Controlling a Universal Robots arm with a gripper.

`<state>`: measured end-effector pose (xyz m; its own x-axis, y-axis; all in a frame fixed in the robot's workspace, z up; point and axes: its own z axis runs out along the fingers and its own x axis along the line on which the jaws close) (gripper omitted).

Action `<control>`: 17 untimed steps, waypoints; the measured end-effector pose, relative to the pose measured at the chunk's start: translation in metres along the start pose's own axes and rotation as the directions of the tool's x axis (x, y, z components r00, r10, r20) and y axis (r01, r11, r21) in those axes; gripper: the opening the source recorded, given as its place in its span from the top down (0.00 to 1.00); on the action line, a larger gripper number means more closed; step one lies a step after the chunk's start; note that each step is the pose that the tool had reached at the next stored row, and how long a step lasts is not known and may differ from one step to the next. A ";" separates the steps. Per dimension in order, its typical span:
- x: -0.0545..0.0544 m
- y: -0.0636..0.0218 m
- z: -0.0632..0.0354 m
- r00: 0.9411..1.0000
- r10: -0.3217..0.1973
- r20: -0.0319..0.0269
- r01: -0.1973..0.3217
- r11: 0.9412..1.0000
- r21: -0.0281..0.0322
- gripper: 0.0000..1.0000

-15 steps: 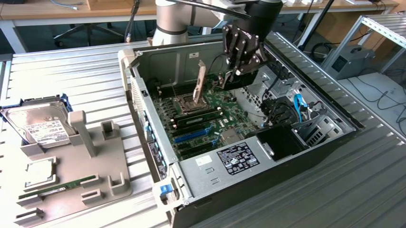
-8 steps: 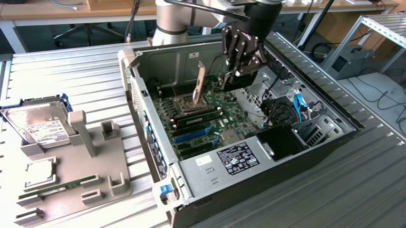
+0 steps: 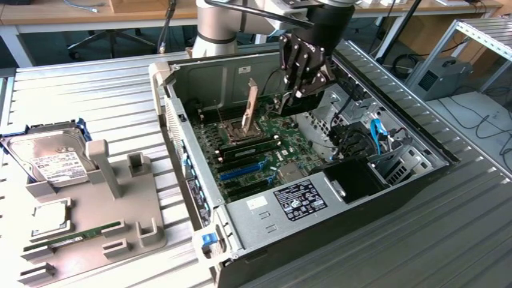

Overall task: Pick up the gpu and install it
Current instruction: 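Insert the gpu into the slot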

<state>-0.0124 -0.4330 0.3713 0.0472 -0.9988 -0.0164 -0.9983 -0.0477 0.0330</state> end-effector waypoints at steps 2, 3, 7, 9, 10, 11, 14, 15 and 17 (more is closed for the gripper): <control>0.000 0.0002 0.0003 1.000 0.000 0.000 0.000 1.000 0.000 0.74; 0.000 0.0002 0.0005 1.000 0.000 0.000 0.000 1.000 0.000 0.74; 0.000 0.0011 0.0011 1.000 0.000 0.000 0.000 1.000 0.000 0.74; 0.000 0.0014 0.0011 1.000 0.000 0.000 0.000 1.000 0.000 0.74; 0.000 0.0017 0.0011 1.000 0.000 0.000 0.000 1.000 0.000 0.74; 0.000 0.0017 0.0012 1.000 0.000 0.000 0.000 1.000 0.000 0.74; 0.000 0.0018 0.0013 1.000 0.000 -0.002 0.000 1.000 0.000 0.74; 0.000 0.0018 0.0013 1.000 0.000 -0.005 0.000 1.000 0.000 0.74; 0.000 0.0019 0.0014 1.000 0.000 -0.013 0.000 1.000 -0.001 0.74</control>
<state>-0.0144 -0.4330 0.3700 0.0472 -0.9989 -0.0032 -0.9983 -0.0473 0.0336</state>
